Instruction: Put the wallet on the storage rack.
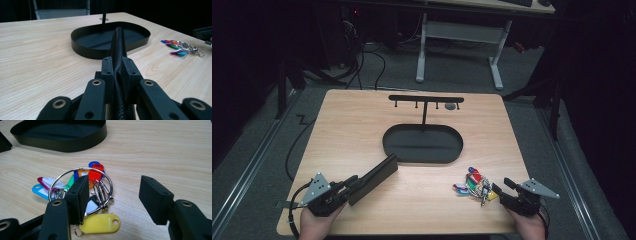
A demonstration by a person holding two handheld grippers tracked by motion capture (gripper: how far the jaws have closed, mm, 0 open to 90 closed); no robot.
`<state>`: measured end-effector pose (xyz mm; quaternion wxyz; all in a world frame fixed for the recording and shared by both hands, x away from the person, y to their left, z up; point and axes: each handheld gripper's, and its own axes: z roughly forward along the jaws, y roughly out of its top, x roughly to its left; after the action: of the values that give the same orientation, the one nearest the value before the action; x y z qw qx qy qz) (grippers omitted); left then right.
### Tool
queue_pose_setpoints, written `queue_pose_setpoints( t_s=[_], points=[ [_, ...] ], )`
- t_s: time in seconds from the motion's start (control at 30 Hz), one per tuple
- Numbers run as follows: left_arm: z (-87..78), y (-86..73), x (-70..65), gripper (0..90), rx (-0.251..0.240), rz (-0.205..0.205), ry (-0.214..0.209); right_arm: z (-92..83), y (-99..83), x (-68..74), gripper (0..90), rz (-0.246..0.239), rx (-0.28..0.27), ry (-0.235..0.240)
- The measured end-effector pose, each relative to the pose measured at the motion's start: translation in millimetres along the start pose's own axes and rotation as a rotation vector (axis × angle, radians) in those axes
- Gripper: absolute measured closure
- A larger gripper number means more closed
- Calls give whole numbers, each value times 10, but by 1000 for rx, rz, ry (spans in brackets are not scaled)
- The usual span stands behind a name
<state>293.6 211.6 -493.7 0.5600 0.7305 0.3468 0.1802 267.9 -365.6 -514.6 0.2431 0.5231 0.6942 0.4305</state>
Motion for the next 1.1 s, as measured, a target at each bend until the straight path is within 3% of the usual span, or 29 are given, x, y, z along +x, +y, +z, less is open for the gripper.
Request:
queue_pose_setpoints(
  t_s=[0.33, 0.6, 0.77, 0.87, 0.93, 1.1],
  points=[
    [1, -8, 55, 781, -8, -18, 11, 25, -9, 5, 419, -1, 9, -2],
    [5, -14, 55, 655, -8, -22, -2, 28, -14, -2, 419, 3, 9, -2],
    [10, -11, 40, 611, -1, -7, -7, 36, -15, -4, 420, 2, 11, -1],
    [49, -35, 12, 606, 34, 18, 16, 38, -11, -1, 420, 2, 11, 0],
    [56, -41, 11, 612, 42, 8, 1, 32, -3, 10, 420, 3, 6, 1],
    [82, -50, -33, 612, 62, 32, -3, 41, 2, 18, 420, -10, 7, 6]
  ],
)
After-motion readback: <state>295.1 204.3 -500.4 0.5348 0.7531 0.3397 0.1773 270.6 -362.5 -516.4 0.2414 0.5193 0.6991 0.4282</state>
